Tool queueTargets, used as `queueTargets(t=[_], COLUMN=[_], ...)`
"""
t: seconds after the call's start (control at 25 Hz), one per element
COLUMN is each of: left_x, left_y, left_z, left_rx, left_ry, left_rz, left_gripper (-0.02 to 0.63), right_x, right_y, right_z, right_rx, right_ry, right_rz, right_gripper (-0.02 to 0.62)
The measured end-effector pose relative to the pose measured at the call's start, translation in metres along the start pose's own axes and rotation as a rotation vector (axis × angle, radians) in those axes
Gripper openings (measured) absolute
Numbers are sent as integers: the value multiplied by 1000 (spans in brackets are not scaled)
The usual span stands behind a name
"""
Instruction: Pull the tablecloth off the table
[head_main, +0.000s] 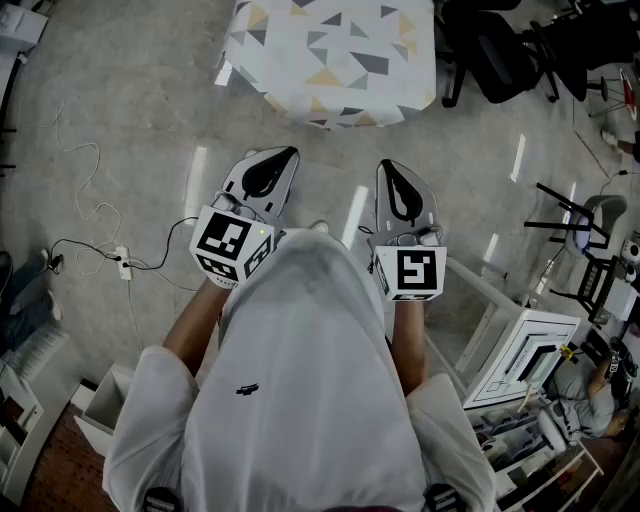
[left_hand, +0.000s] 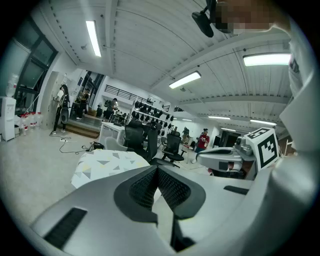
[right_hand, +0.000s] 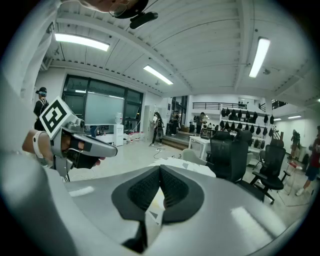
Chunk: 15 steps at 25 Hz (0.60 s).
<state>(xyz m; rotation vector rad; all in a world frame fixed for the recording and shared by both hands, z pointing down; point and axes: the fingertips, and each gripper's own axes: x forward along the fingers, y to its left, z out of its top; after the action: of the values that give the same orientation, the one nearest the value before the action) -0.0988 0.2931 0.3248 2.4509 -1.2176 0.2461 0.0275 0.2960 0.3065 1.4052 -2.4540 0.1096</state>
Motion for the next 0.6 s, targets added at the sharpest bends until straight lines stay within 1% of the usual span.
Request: queueTargets(t=[0.12, 0.24, 0.32, 0.44, 0.6], left_x=[-4, -18, -27, -31, -26], left_y=[-57, -90, -99, -101, -103], left_z=[-11, -29, -40, -50, -40], left_rx=[-15, -58, -70, -66, -28], left_ry=[-12, -1, 17, 42, 29], left_rz=[19, 53, 74, 100, 123], left_gripper=[8, 8, 8, 8, 8], right_x=[-41, -68, -79, -89, -92], right_y=[-18, -20, -16, -15, -29], right_z=[-27, -48, -53, -47, -40], right_rx=[52, 88, 124, 185, 178], right_ry=[-3, 12, -2, -61, -104], right_rz=[5, 26, 48, 74, 61], right_gripper=[12, 12, 12, 12, 12])
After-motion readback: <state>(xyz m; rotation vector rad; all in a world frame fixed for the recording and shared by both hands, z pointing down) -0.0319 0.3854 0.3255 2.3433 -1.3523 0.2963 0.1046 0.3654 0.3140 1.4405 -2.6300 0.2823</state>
